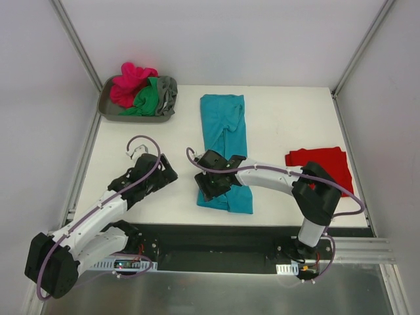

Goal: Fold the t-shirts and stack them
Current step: Grab the bottom of the folded rectangular tshirt with both arms

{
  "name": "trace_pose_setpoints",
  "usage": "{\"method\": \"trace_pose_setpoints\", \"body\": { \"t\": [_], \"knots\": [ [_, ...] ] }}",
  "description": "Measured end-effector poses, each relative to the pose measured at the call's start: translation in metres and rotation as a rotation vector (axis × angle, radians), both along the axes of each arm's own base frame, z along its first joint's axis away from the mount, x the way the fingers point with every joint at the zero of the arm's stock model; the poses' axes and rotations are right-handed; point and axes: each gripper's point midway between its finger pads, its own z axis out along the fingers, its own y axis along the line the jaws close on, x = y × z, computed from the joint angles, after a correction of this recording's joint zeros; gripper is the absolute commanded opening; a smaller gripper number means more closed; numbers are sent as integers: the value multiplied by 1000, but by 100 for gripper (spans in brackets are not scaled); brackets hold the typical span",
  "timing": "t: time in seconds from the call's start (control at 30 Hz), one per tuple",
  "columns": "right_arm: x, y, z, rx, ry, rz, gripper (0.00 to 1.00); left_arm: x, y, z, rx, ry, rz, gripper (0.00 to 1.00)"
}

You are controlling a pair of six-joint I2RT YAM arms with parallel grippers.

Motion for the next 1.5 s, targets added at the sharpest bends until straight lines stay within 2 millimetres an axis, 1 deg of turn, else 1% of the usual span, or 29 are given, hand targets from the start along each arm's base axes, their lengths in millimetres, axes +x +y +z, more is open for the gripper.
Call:
{"method": "trace_pose_setpoints", "body": {
  "t": [0.07, 0.33, 0.4, 0.53, 0.57, 0.63, 0.8, 1.1, 1.3, 1.4, 1.5],
  "knots": [
    [-1, 0, -4, -7, 12, -13, 51, -1, 2, -5, 13, 18, 4, 99],
    [0, 5, -15, 11, 26, -64, 28, -7, 6, -27, 68, 108, 8, 99],
    [-1, 5, -16, 12, 28, -76, 21, -8, 6, -30, 74, 119, 8, 99],
    [0, 4, -18, 10, 27, -101, 15, -8, 7, -32, 77, 125, 8, 99],
    [1, 3, -19, 7, 24, -107, 8, -8, 7, -32, 77, 125, 8, 99],
    [1, 2, -20, 3, 22, -118, 1, -8, 7, -32, 77, 125, 8, 99],
    [-2, -4, -16, 6, 20, -132, 1, -8, 7, -32, 77, 125, 8, 99],
    [-2, -3, 14, 81, -15, -141, 1, -8, 6, -31, 77, 124, 6, 99],
    [-4, -6, 28, 105, -28, -142, 1, -7, 5, -31, 77, 127, 1, 99],
    [-4, -14, 32, 107, -32, -154, 1, -7, 4, -32, 79, 135, -2, 99],
    [-2, -28, 34, 104, -32, -180, 1, -6, 3, -32, 78, 141, -5, 99]
  ]
}}
